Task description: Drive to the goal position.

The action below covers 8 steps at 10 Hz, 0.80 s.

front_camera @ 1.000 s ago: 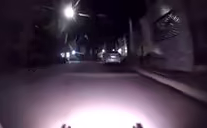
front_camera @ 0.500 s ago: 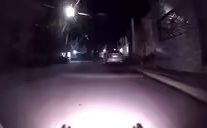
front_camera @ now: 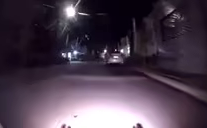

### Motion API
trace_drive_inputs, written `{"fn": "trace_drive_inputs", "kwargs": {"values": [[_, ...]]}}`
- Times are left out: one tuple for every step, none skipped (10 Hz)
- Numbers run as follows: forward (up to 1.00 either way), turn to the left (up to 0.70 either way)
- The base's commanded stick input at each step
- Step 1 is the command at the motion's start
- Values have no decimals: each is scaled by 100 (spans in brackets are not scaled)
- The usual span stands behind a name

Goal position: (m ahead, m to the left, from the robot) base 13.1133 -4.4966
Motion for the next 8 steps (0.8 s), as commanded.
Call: {"fn": "trace_drive_inputs", "kwargs": {"values": [[60, 0], [60, 0], [60, 0], [60, 0], [60, 0], [60, 0], [60, 0], [60, 0]]}}
